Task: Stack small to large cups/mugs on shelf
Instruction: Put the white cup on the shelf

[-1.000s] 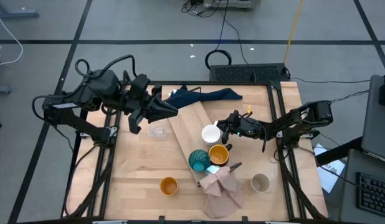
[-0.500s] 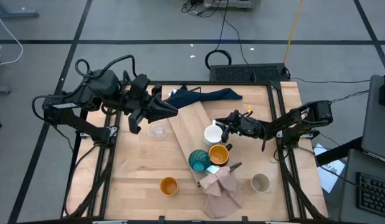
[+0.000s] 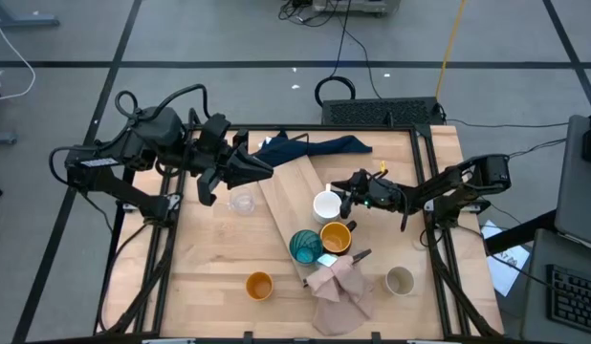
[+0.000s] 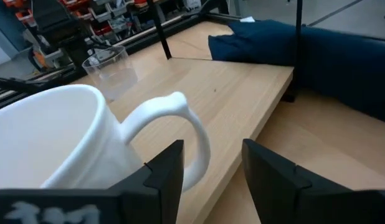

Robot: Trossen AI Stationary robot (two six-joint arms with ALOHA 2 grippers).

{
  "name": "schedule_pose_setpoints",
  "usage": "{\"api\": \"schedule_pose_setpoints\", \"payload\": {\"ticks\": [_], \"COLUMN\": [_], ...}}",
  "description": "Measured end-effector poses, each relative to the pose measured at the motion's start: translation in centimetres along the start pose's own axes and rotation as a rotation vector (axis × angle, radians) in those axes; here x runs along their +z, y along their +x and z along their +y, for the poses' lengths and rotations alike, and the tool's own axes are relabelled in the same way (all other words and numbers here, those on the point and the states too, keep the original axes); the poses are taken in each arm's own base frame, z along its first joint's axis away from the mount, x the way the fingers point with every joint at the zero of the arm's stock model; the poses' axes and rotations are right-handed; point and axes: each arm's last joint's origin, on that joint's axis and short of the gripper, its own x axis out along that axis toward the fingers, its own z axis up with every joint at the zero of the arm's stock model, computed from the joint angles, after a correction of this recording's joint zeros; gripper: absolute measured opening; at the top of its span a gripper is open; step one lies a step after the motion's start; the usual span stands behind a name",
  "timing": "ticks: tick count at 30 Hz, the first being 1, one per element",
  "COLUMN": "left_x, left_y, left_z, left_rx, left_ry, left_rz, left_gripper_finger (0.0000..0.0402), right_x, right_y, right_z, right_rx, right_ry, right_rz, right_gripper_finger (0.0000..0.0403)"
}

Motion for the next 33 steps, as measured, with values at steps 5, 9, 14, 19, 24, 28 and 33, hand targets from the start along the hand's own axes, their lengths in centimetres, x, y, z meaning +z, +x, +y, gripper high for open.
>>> {"api": "schedule_pose_setpoints", "payload": {"ticks": [5, 9, 14, 19, 24, 28, 33], "left_x": [0.0, -0.1, -0.2, -0.4, -0.5, -0.6, -0.6], "left_y": [0.0, 0.0, 0.0, 0.0, 0.0, 0.0, 0.0], "left_z": [0.0, 0.0, 0.1, 0.2, 0.3, 0.3, 0.3], "left_rx": [0.0, 0.004, 0.013, 0.024, 0.03, 0.033, 0.034], "left_ry": [0.0, -0.003, -0.007, -0.011, -0.017, -0.017, -0.016], "left_rz": [0.001, 0.007, 0.024, 0.042, 0.053, 0.058, 0.06], "left_gripper_finger": [0.0031, 0.0031, 0.0031, 0.0031, 0.0031, 0.0031, 0.0031], "right_x": [-0.1, -0.2, -0.3, -0.4, -0.1, 0.1, 0.3], "right_y": [0.0, 0.0, 0.0, 0.0, -0.2, -0.6, -1.9], "right_z": [0.0, -0.1, -0.1, -0.1, 0.0, -0.3, -1.1], "right_rx": [-0.003, -0.007, 0.007, 0.006, 0.011, 0.002, -0.011], "right_ry": [-0.006, -0.014, -0.021, -0.024, -0.026, -0.025, -0.022], "right_rz": [0.007, 0.018, 0.04, 0.046, 0.033, 0.034, 0.018], "right_gripper_finger": [0.0153, 0.0153, 0.0153, 0.0153, 0.0153, 0.0153, 0.0153]}}
